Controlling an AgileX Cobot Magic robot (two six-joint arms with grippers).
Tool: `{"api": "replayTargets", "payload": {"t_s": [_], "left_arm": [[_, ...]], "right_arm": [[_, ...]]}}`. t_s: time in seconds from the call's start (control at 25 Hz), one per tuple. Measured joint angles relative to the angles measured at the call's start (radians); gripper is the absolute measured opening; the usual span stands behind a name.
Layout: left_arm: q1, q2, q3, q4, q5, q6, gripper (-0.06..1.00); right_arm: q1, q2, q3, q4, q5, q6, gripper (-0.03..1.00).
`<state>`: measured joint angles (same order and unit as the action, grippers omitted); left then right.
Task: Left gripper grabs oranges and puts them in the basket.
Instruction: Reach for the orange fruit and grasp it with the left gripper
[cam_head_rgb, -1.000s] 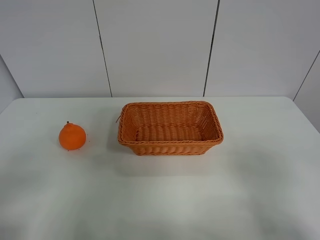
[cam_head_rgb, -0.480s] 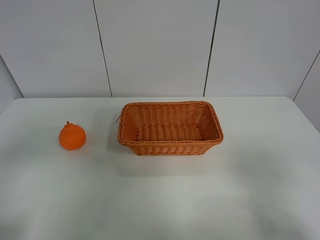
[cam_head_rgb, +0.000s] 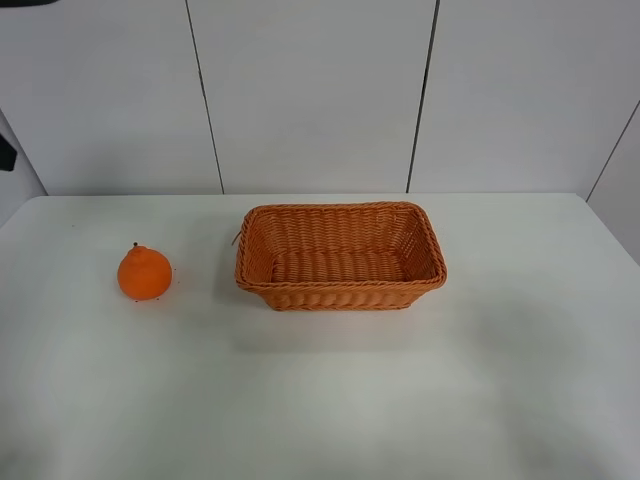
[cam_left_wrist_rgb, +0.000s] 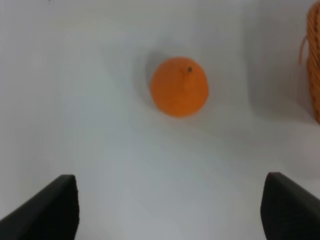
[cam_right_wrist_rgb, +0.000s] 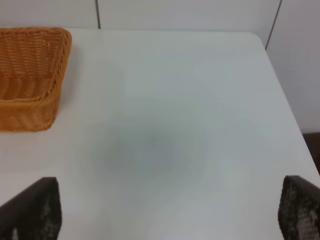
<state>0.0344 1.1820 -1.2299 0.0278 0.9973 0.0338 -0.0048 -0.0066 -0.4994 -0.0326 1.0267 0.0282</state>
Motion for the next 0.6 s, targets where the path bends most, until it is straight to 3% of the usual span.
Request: {"api": "replayTargets", "payload": {"t_s": [0.36,0.6], "left_arm": [[0.000,0.478,-0.386,-0.002,0.078,0.000,0.85],[0.000,0.695,-0.502,-0.003,0.102,0.000,0.85]], "right_arm": [[0.000,0.000,0.000,0.000,0.000,0.000,0.69],[0.000,0.000,0.000,0.000,0.000,0.000,0.69]]}}
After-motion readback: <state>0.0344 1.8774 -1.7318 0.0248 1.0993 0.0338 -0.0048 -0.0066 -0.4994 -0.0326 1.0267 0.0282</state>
